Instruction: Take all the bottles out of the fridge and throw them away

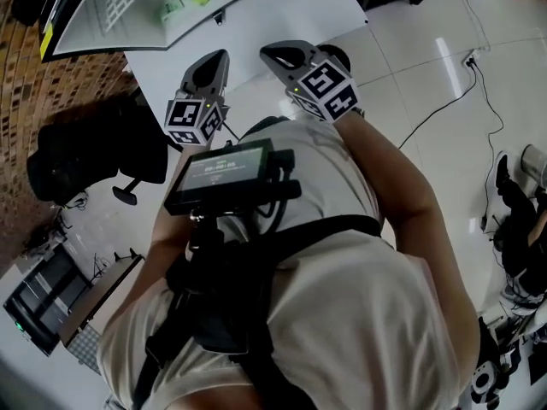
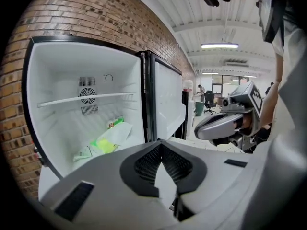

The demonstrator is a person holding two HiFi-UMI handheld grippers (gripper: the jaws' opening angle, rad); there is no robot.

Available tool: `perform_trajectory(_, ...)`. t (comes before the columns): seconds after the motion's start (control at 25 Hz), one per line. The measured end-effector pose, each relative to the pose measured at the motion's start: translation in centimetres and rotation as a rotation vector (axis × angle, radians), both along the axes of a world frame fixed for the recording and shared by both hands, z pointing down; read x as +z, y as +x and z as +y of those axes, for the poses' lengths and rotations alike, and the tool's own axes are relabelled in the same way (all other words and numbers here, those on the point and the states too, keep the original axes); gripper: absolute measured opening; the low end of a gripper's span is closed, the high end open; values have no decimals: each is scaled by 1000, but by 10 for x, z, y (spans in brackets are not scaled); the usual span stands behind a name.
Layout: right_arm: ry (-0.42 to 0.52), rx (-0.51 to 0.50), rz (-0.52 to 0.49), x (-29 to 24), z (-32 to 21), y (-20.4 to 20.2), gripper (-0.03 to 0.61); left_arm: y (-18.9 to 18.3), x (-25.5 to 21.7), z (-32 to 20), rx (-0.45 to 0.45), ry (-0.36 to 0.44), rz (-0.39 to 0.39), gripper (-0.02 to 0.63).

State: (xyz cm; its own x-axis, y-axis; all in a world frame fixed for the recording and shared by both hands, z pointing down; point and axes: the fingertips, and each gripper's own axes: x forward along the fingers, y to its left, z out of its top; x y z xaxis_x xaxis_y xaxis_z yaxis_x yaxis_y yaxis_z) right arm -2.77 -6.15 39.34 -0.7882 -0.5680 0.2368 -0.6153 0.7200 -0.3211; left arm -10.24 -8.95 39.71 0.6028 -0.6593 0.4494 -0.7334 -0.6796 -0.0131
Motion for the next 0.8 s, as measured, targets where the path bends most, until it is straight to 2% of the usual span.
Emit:
perform_trajectory(0.2, -13, -49, 15, 7, -2, -9, 3, -9, 12, -22, -34, -26, -24, 12)
perform_trajectory(0.4, -19, 2, 56, 8, -24, -17, 3, -42, 45, -57, -77, -78, -154, 12)
perform_trajectory(0.52, -23, 33, 70, 6, -33, -32, 3, -67, 57, -77, -54, -93, -214, 12)
perform_trajectory(0.64, -37, 75, 89, 12, -44, -44, 3, -77, 63, -102, -3, -94, -272, 12)
perform_trajectory(0.8, -28, 112, 103, 9, -59, -50, 3, -87, 78, -141, 46, -51, -429, 122)
